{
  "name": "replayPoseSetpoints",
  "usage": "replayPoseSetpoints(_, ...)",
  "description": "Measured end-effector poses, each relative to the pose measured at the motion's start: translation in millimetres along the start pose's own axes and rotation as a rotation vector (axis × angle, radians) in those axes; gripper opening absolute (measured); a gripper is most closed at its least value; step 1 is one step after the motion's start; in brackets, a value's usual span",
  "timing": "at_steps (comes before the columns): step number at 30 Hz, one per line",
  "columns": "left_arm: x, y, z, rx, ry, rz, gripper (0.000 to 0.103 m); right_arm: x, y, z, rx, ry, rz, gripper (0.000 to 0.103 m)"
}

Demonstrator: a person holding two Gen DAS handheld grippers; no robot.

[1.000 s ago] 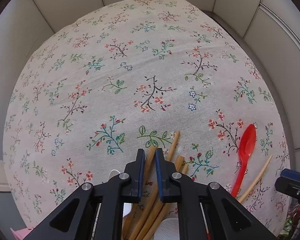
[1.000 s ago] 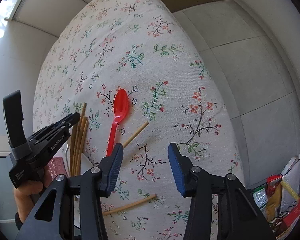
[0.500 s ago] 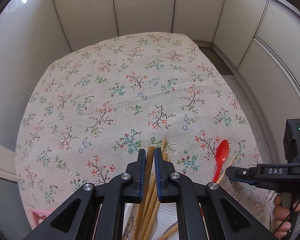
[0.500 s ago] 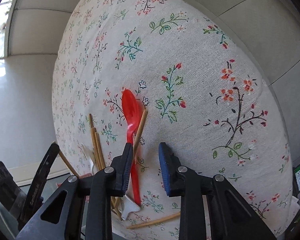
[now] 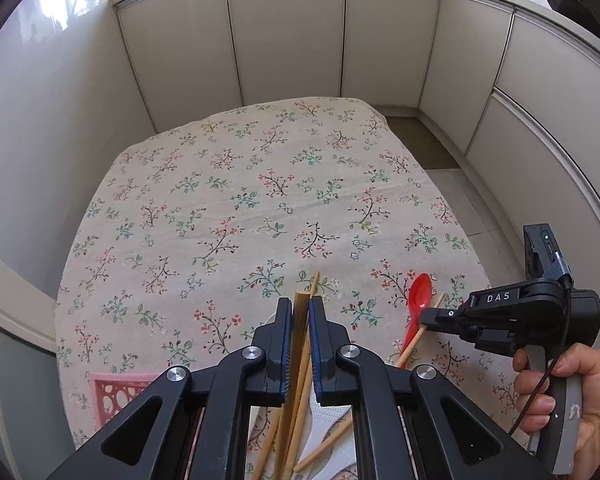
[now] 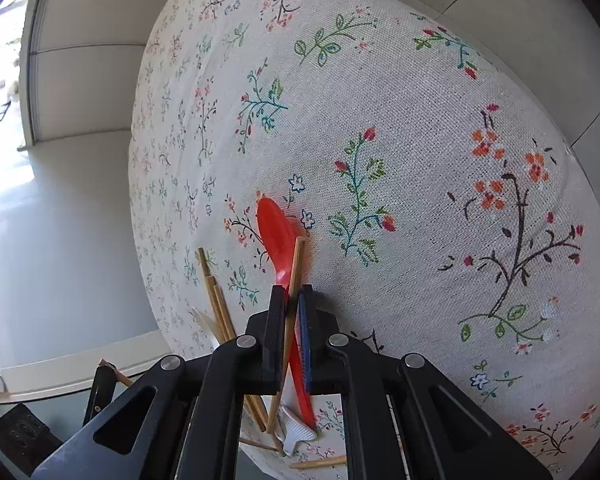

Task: Organize utensils
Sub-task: 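Close both tools on a wooden chopstick each and lift them, then carry both held chopsticks over the pink basket and lower them in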

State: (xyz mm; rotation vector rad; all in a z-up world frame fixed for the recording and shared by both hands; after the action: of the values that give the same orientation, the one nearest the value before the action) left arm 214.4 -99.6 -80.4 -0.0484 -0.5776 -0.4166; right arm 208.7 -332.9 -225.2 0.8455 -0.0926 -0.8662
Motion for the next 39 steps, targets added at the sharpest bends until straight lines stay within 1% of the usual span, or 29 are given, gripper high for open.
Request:
replayPoseSetpoints(4,-8,10,14,-0.003,-0.032,0.031,0.008,-10,13,19,-0.001,-0.033,0.065,0.005)
replayPoseSetpoints(9,-13,24,47,-0.005,-0.11,0.067,0.008,-33,44,57,-0.005,-0.123,0.211,0.005)
replayPoseSetpoints(16,-19,45,112,-0.034,-0.282,0.125,0.007,-84,87,108,0.007,-0.277,0.428,0.005)
replayPoseSetpoints(20,-22,58,152,-0.027,-0.397,0.154,0.007,-108,108,125,0.02,-0.35,0.516,0.005)
replayPoseSetpoints(22,-25,63,170,-0.012,-0.454,0.164,0.007,-119,119,129,0.037,-0.379,0.555,0.005)
replayPoseSetpoints(25,-30,74,196,0.032,-0.541,0.178,0.007,-140,134,139,0.067,-0.417,0.618,0.005)
replayPoseSetpoints(28,-35,85,217,0.106,-0.624,0.189,0.007,-156,151,144,0.114,-0.446,0.666,0.005)
replayPoseSetpoints(30,-38,93,224,0.14,-0.658,0.195,0.007,-165,162,148,0.148,-0.467,0.691,0.005)
replayPoseSetpoints(34,-38,110,215,0.179,-0.675,0.204,0.007,-182,182,148,0.227,-0.491,0.734,0.005)
replayPoseSetpoints(36,-38,118,204,0.196,-0.658,0.207,0.007,-191,192,143,0.253,-0.488,0.759,0.005)
replayPoseSetpoints(39,-39,130,185,0.189,-0.633,0.216,0.007,-201,205,126,0.268,-0.466,0.797,0.005)
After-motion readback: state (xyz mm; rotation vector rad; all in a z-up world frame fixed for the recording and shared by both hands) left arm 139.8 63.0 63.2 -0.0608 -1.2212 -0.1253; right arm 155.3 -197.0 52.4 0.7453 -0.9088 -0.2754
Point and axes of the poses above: each gripper's, at about its wrist camera, not at the fingertips, and z roughly against the way its jaws point, y to its left, x to its top, the point moved 2 cm from there along -z, roughly the way its jaws point, and after that the axes turned 7 degrees about -z, right-handed, at the moved point
